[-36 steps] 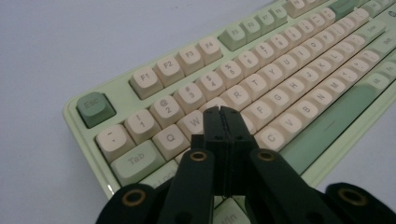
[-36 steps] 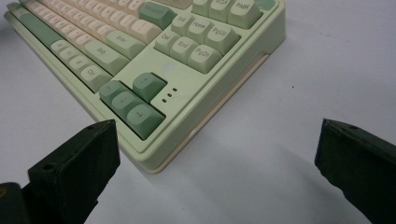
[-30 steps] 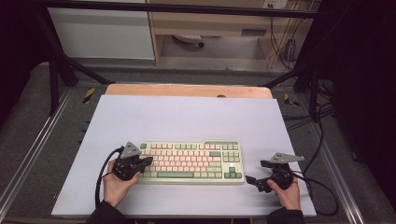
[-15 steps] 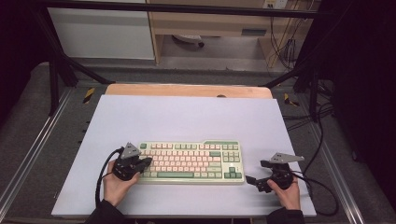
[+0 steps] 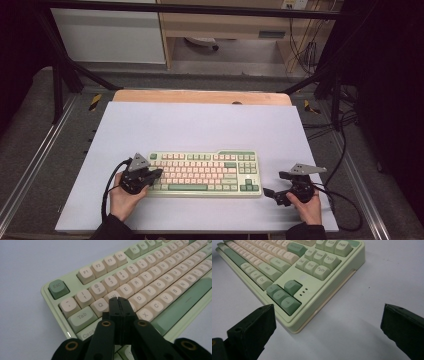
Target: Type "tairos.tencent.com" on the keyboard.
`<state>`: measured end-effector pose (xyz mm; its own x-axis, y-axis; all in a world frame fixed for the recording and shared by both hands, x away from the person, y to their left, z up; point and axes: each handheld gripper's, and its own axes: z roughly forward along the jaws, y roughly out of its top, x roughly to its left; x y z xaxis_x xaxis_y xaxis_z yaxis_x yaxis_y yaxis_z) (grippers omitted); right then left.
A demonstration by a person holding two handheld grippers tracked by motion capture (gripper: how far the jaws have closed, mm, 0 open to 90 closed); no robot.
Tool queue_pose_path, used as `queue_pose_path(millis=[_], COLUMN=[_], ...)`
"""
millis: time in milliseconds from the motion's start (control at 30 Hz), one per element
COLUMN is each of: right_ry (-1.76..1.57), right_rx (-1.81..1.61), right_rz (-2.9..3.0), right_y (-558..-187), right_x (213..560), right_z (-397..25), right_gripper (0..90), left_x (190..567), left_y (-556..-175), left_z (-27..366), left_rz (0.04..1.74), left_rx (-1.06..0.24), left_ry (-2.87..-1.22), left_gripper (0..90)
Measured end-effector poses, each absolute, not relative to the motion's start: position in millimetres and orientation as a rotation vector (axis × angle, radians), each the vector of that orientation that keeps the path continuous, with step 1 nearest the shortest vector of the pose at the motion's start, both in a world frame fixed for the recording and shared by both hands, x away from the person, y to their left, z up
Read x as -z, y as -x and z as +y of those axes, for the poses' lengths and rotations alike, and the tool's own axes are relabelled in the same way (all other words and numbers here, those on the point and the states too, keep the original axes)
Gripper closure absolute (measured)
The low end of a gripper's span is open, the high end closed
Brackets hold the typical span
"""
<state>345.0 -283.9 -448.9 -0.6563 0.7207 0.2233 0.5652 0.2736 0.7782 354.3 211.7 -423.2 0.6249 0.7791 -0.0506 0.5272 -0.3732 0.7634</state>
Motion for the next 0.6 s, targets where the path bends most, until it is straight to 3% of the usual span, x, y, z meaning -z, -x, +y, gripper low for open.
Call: queue_pose_path(millis=[600], right_ry=[-1.14], right_rx=[-1.37], right_rz=[2.37], right_y=[-343], right_x=[431], right_z=[-258], right_gripper=[0.4], left_x=[418], left_y=[-350], left_z=[225], left_rz=[1.012], left_rx=[-0.405], left_ry=[-2.039], left_gripper=[90.0])
